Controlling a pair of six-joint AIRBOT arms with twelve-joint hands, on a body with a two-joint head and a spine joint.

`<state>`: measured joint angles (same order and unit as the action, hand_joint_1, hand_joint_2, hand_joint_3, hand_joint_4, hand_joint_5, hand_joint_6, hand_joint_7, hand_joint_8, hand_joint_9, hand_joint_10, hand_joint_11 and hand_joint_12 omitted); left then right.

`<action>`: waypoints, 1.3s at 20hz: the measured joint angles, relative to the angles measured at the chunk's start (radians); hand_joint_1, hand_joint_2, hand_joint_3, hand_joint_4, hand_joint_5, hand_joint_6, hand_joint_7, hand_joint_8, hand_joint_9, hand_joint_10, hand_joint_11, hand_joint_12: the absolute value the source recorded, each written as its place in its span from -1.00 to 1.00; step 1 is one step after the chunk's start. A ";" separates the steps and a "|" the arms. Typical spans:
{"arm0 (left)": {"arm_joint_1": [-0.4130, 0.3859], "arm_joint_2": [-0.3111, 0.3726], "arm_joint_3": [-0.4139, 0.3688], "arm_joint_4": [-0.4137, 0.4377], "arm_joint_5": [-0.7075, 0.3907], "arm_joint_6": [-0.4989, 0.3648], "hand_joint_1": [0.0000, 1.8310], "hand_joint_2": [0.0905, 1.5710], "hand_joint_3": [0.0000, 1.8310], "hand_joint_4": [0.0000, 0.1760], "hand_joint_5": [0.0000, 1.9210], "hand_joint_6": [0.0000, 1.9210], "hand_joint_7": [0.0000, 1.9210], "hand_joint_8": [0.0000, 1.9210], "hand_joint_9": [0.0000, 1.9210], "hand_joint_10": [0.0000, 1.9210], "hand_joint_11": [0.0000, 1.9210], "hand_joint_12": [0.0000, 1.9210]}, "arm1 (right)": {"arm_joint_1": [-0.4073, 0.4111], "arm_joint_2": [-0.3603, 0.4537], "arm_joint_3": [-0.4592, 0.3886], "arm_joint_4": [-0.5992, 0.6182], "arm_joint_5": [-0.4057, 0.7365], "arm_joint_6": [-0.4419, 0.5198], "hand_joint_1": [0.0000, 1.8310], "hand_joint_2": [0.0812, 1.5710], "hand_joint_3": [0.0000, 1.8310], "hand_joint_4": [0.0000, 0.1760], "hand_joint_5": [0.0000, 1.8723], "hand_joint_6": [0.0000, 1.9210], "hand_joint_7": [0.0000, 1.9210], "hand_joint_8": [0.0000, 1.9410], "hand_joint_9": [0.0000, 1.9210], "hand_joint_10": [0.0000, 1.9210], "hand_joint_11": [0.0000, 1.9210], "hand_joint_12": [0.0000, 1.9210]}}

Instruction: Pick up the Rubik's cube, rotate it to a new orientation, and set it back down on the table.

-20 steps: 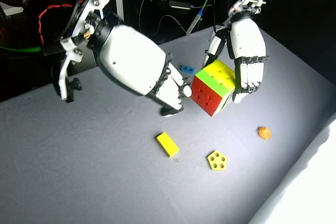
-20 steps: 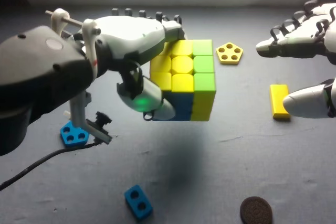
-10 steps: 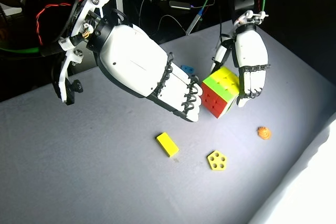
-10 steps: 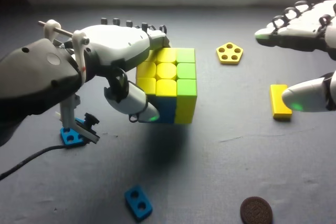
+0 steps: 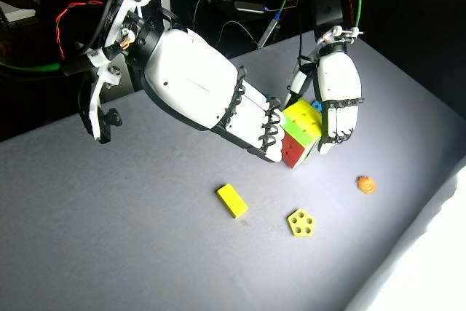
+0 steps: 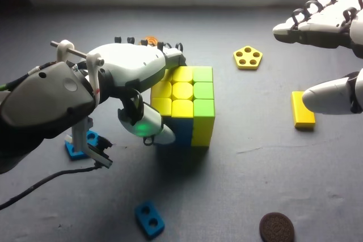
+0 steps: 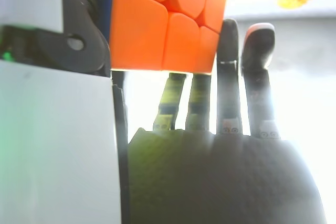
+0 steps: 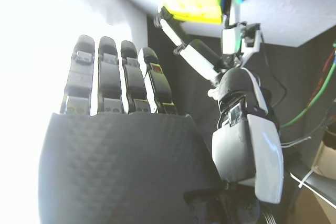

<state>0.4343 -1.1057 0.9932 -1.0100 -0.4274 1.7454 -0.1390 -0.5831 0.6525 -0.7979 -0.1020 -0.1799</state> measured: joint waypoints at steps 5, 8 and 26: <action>0.013 -0.001 0.000 0.007 -0.014 -0.019 0.13 0.73 -0.97 -0.78 -0.49 0.76 -0.44 0.83 -0.62 0.90 -0.68 1.00 | 0.000 -0.001 0.000 0.000 -0.001 0.000 -0.93 0.54 -1.00 -1.00 -0.96 -0.98 -0.94 -0.99 -0.94 -0.98 -0.99 -0.99; 0.018 -0.001 0.002 0.006 -0.019 -0.030 0.15 0.46 -1.00 -1.00 -0.50 0.19 -0.59 0.50 -0.63 0.64 -0.77 0.90 | 0.000 -0.001 0.000 0.000 0.000 0.000 -0.95 0.54 -1.00 -1.00 -0.94 -0.98 -0.91 -0.99 -0.92 -0.98 -0.97 -0.98; 0.030 0.023 -0.023 0.005 -0.027 -0.039 -0.54 0.02 -1.00 -0.67 -1.00 -1.00 -1.00 -1.00 -1.00 -1.00 -1.00 -0.87 | 0.000 -0.001 0.000 0.000 0.000 0.001 -0.92 0.54 -1.00 -1.00 -0.94 -1.00 -0.93 -1.00 -0.94 -1.00 -0.99 -0.99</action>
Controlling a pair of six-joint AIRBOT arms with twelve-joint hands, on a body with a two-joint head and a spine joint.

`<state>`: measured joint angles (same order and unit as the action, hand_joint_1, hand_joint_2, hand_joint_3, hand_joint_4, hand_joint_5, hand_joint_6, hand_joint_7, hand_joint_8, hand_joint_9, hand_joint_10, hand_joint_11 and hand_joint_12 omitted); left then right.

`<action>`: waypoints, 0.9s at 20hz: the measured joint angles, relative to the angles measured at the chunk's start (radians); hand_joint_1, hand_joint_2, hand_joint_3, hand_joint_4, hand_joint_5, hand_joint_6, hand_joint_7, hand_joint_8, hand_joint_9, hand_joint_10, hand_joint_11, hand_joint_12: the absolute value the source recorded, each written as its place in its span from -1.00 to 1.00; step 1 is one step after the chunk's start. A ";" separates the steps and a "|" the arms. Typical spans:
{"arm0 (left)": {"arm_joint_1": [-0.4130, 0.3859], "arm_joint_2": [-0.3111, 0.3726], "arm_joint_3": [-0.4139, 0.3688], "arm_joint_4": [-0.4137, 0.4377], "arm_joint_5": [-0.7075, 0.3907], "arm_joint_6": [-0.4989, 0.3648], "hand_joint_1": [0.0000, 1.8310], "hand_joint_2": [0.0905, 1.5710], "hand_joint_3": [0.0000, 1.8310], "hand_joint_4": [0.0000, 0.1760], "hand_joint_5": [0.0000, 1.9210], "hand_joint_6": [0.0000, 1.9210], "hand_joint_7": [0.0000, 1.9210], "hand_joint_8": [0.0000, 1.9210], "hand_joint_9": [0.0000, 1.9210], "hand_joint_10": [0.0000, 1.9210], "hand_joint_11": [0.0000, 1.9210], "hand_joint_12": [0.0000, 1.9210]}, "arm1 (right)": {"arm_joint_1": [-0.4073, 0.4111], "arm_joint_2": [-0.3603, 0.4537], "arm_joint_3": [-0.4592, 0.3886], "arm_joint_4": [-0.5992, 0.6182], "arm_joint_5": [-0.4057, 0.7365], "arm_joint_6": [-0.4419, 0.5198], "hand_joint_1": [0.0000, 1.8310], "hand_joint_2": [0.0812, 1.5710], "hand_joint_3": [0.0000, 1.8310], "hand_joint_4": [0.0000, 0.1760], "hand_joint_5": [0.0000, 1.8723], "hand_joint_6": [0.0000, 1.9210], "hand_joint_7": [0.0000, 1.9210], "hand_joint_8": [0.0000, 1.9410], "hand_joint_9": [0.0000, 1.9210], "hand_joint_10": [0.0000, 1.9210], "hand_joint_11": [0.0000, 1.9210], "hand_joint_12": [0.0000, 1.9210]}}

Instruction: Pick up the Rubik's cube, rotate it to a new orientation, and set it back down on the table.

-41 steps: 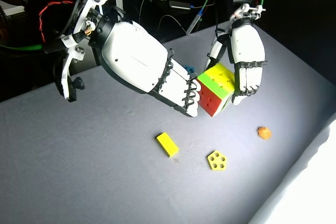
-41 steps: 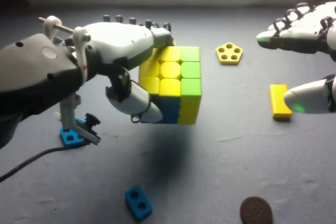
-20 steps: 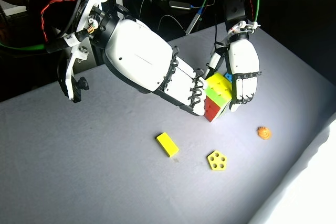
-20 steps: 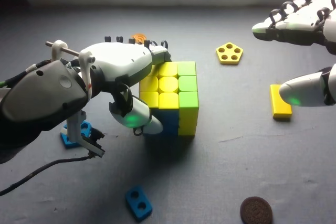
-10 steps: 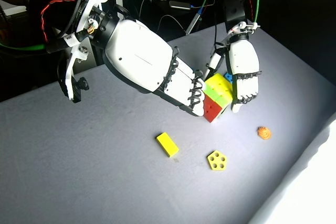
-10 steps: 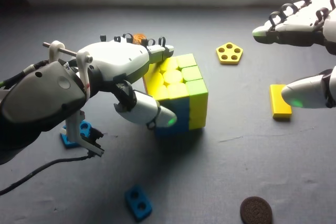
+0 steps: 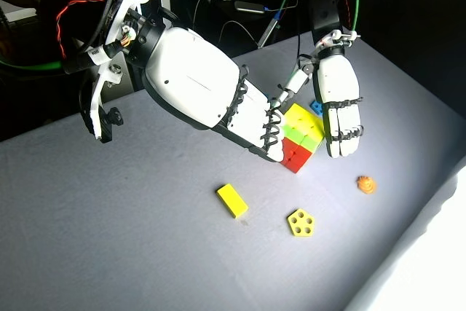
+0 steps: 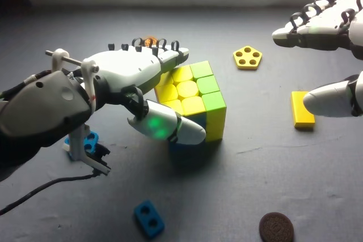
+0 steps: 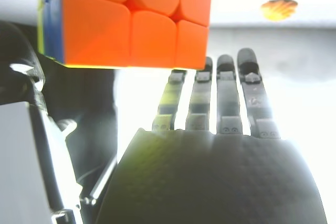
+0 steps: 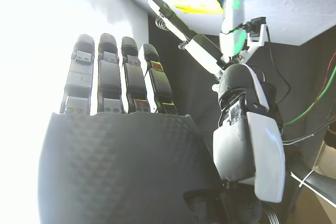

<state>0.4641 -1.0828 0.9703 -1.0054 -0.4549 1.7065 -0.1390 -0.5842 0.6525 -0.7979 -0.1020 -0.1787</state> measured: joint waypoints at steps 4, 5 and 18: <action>-0.034 0.052 -0.032 -0.036 0.021 0.053 -0.56 0.05 -0.99 -0.67 -1.00 -1.00 -1.00 -1.00 -1.00 -1.00 -1.00 -0.96 | 0.000 0.000 0.000 0.000 0.000 0.001 -0.91 0.54 -1.00 -1.00 -0.93 -0.99 -0.91 -0.99 -0.92 -0.99 -1.00 -1.00; -0.077 0.074 -0.043 -0.071 0.045 0.122 -0.56 0.07 -1.00 -0.70 -1.00 -1.00 -1.00 -1.00 -1.00 -1.00 -1.00 -0.91 | 0.000 -0.001 0.000 0.000 0.000 0.001 -0.91 0.54 -1.00 -1.00 -0.95 -1.00 -0.91 -1.00 -0.92 -0.99 -1.00 -1.00; -0.392 0.177 -0.079 -0.436 0.274 0.626 -0.80 0.62 -1.00 -1.00 -0.08 -0.92 -0.13 -0.30 -0.34 0.22 -0.68 0.69 | 0.000 -0.002 0.000 0.000 0.001 0.003 -0.78 0.55 -1.00 -1.00 -0.35 -0.12 -0.22 -0.05 -0.45 0.52 -0.68 0.97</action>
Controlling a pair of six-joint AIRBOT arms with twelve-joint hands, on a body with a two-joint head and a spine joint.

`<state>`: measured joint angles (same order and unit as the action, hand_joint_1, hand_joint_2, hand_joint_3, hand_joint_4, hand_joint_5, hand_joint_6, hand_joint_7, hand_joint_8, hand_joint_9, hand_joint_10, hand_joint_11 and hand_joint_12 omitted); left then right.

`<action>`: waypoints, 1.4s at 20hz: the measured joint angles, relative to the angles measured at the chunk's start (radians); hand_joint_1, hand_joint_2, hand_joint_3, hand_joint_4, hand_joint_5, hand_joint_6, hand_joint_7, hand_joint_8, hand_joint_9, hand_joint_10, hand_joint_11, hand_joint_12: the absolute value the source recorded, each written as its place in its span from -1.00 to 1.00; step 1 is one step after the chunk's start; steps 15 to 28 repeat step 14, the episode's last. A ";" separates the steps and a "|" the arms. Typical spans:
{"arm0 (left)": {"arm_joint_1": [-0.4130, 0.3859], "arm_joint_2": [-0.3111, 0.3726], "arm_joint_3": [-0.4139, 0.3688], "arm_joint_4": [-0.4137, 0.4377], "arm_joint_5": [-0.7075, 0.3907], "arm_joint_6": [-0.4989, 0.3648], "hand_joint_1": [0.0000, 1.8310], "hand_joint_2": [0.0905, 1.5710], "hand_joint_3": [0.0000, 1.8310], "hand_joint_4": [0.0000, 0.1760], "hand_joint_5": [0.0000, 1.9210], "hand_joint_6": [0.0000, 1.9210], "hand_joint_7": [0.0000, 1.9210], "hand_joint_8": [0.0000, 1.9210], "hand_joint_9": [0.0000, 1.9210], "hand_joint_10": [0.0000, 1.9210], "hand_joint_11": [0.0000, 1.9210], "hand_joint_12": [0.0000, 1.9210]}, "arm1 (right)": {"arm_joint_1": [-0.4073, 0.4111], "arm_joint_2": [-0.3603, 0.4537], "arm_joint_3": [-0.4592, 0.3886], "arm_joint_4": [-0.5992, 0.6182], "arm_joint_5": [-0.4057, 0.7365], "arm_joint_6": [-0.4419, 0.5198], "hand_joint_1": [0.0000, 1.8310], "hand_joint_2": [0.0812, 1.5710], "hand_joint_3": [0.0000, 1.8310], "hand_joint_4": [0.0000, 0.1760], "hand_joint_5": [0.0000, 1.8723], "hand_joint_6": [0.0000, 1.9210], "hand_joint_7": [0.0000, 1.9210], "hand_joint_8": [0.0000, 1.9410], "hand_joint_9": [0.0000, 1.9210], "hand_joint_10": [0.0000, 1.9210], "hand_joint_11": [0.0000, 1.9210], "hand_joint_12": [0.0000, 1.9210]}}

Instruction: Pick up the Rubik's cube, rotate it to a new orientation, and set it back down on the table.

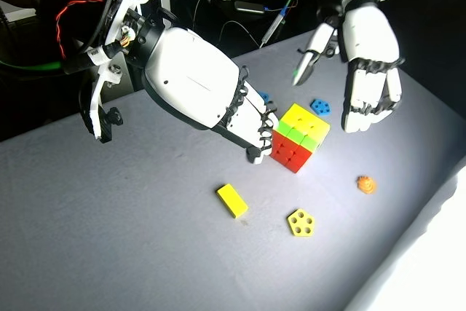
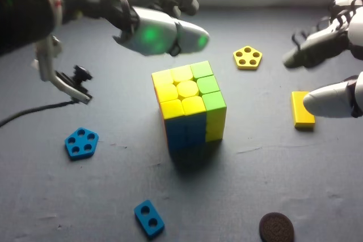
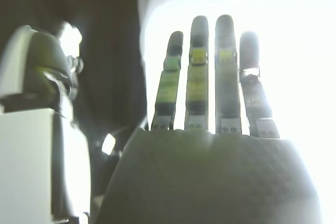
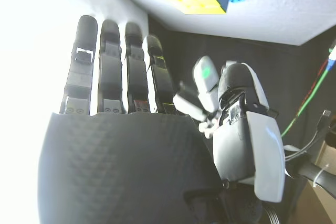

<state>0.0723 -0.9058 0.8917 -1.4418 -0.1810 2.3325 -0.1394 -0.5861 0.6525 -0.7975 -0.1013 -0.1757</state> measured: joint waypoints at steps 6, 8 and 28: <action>-0.048 0.068 -0.037 -0.008 0.011 0.028 -0.87 0.72 -1.00 -1.00 -0.25 0.05 -0.25 0.58 -0.30 0.82 -0.50 1.00 | 0.000 0.000 0.000 0.000 0.002 0.000 -0.84 0.59 -1.00 -1.00 -0.19 0.19 -0.14 0.36 -0.35 0.71 -0.50 1.00; -0.053 0.074 -0.037 -0.007 0.024 0.031 -0.87 0.72 -1.00 -1.00 -0.33 0.44 -0.24 0.68 -0.28 0.89 -0.45 1.00 | 0.000 0.000 0.000 0.000 0.002 0.000 -0.85 0.59 -1.00 -1.00 -0.16 0.19 -0.12 0.36 -0.32 0.74 -0.46 1.00; -0.065 0.093 -0.040 0.002 0.053 0.031 -0.85 0.73 -1.00 -1.00 -0.36 0.57 -0.22 0.70 -0.28 0.90 -0.44 1.00 | 0.000 0.000 0.000 0.000 0.003 0.000 -0.90 0.60 -1.00 -1.00 -0.17 0.32 -0.12 0.42 -0.32 0.80 -0.46 1.00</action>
